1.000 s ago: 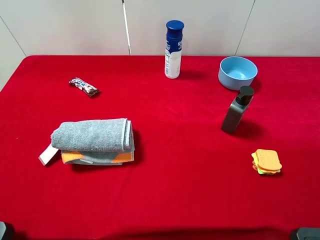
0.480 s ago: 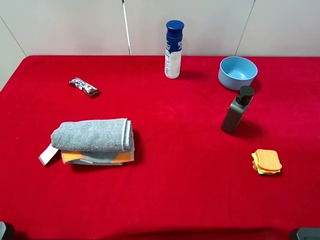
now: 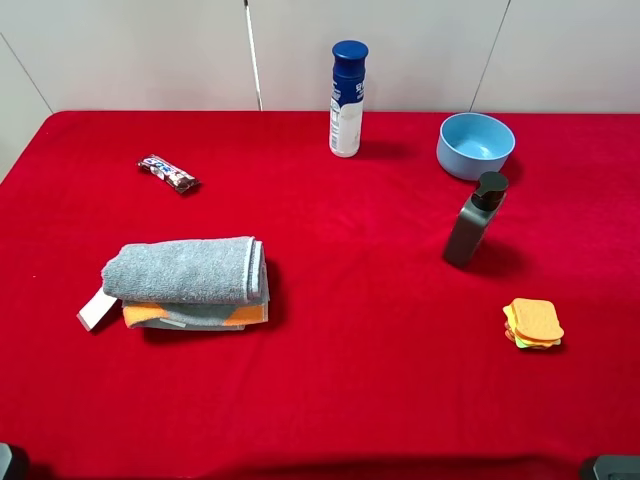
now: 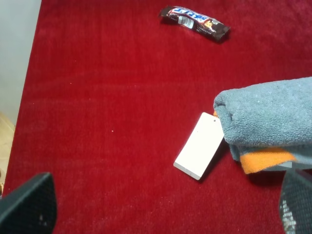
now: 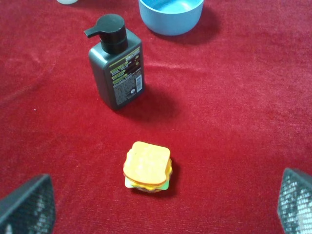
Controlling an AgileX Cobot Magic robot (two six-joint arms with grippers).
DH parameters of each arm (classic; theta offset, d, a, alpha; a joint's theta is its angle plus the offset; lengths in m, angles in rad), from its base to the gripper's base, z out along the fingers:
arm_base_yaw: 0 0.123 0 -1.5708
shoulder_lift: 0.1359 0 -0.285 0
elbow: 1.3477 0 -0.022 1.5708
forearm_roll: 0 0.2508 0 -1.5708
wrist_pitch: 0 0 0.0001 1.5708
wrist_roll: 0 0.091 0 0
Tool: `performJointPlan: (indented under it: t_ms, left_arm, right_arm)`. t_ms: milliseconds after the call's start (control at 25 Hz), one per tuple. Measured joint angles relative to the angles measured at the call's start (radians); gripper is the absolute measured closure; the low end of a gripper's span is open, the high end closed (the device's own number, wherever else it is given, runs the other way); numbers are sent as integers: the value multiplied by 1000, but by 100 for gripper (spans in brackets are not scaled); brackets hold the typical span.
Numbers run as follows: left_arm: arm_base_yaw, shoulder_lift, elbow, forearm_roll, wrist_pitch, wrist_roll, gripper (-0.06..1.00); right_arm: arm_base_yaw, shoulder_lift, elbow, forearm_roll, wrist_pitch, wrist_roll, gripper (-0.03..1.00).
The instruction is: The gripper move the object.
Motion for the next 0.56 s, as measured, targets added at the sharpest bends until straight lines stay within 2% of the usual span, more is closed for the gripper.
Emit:
performJointPlan:
  t_ms: [560]
  left_arm:
    - [0, 0, 0, 0, 0, 0, 5]
  right_arm:
    - [0, 0, 0, 2, 0, -2, 27]
